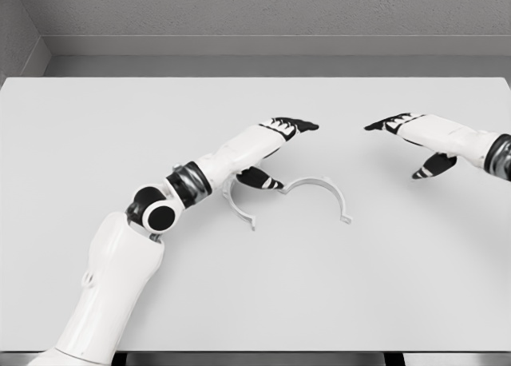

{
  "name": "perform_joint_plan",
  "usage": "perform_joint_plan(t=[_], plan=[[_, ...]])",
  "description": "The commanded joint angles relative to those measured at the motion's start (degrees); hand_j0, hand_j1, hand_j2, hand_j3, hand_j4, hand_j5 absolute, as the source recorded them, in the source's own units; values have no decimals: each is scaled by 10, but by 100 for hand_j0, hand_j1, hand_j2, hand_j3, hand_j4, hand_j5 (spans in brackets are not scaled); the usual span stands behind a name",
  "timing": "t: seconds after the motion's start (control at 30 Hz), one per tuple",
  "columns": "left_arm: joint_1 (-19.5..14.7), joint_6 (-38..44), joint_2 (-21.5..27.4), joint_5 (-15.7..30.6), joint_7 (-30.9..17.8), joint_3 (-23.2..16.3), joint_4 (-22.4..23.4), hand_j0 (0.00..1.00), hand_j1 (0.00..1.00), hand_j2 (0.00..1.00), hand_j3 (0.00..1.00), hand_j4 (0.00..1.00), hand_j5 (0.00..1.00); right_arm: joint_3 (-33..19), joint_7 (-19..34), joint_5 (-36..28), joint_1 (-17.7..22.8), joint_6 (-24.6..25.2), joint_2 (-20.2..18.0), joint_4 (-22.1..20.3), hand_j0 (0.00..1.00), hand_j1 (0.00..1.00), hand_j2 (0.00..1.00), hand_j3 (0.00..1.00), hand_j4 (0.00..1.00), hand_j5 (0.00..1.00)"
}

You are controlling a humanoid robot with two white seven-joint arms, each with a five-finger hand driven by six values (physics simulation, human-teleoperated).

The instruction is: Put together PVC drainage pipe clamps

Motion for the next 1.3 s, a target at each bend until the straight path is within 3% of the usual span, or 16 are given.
perform_joint_plan(t=[0.0, 0.3, 0.47, 1.27], plan=[[0, 2, 0, -21, 0, 0, 0, 100, 100, 100, 100, 100, 100, 1, 0, -1, -1, 1, -10, 4, 100, 100, 100, 100, 100, 100], [0, 32, 0, -35, 1, -17, 13, 100, 100, 100, 100, 100, 100, 3, 0, -3, -4, -4, -42, 3, 100, 100, 100, 100, 100, 100], [0, 31, 0, -35, 1, -34, 15, 100, 100, 100, 100, 100, 100, 4, 0, -2, 0, -4, -43, 4, 100, 100, 100, 100, 100, 100], [-33, 34, 0, -35, 1, -33, 67, 100, 100, 100, 100, 100, 100, 3, 0, 0, -3, -5, -43, -4, 100, 100, 100, 100, 100, 100]])
